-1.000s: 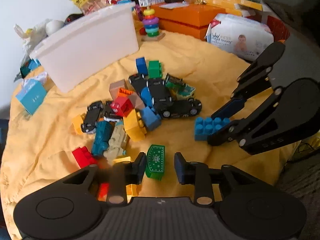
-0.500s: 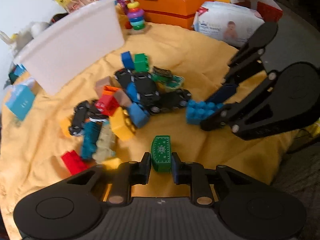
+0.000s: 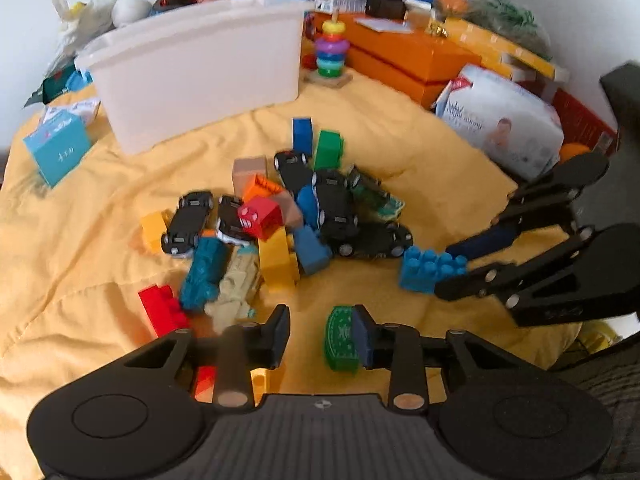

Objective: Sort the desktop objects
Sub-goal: 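Lift both held blocks off the blanket and raise them toward the white bin, then hold both blocks over the white bin and open both tools, then move both open tools back over the toy pile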

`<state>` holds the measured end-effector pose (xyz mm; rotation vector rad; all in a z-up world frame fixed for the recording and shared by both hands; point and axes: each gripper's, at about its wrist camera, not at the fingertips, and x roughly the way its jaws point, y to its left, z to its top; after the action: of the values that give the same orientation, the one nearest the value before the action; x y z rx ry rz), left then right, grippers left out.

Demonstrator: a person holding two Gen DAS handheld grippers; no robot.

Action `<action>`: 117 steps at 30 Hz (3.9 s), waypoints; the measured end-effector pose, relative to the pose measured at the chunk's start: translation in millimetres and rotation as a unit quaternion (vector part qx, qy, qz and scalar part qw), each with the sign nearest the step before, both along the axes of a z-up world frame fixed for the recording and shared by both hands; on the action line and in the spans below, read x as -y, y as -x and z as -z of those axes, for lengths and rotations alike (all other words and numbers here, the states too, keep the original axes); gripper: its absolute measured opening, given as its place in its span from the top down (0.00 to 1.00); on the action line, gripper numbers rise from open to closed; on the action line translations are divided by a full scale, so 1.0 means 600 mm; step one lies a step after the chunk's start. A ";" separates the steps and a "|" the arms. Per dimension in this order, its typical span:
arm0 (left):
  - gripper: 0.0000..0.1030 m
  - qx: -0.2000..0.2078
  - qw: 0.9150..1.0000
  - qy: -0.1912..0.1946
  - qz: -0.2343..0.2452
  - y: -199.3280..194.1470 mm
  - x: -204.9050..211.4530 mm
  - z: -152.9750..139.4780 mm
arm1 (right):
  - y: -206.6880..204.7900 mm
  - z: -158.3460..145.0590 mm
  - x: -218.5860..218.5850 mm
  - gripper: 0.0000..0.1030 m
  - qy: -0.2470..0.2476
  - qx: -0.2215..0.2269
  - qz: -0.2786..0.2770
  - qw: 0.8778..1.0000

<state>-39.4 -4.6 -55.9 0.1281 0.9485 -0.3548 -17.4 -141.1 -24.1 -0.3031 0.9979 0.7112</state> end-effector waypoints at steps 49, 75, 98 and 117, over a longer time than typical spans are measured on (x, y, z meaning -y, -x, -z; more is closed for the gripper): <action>0.69 0.123 0.985 -0.033 -0.117 -0.400 -0.080 -0.160 | -0.340 -0.157 -0.112 0.70 -0.020 0.181 0.113 0.977; 0.21 0.075 0.996 0.003 -0.041 -0.035 -0.039 -0.072 | -0.051 -0.077 -0.033 0.35 -0.086 0.133 0.101 0.982; 0.27 0.043 0.999 -0.023 -0.021 0.031 -0.031 -0.033 | 0.016 -0.036 -0.047 0.37 -0.042 0.063 0.094 0.993; 0.27 0.037 0.998 -0.026 -0.033 0.029 -0.033 -0.031 | 0.011 -0.038 -0.045 0.34 -0.042 0.072 0.097 0.992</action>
<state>-56.8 15.4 -37.3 0.1562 0.8867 -0.2627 -24.3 -113.8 -1.3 -0.1783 0.8444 0.5456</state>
